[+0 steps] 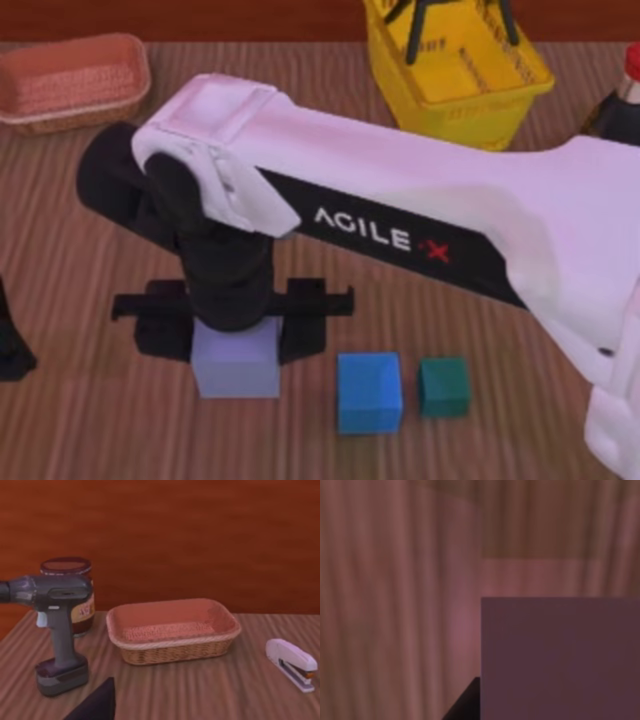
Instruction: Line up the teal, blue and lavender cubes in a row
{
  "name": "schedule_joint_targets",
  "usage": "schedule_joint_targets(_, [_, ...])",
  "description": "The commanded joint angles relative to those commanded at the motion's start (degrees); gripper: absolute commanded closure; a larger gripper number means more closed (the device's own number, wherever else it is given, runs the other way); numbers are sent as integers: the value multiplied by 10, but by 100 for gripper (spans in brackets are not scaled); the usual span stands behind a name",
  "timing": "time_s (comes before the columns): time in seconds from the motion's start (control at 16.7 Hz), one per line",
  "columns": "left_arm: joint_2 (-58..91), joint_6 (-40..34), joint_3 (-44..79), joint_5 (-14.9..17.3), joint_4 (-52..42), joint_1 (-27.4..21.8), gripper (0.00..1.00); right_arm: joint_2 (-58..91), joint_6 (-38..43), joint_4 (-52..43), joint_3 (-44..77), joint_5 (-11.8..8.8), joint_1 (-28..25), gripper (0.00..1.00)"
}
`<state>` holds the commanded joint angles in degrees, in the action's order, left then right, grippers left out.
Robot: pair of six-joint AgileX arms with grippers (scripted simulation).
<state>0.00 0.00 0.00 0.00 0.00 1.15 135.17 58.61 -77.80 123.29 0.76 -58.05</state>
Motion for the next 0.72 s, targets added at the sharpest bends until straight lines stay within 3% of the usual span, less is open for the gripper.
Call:
schedule_joint_targets(0.3, [0,0,0,0,0,0,0,-2,1,11,-11,-1,4,100])
schedule_joint_targets(0.72, [0,0,0,0,0,0,0,19,1,139,-119,0,-1,100])
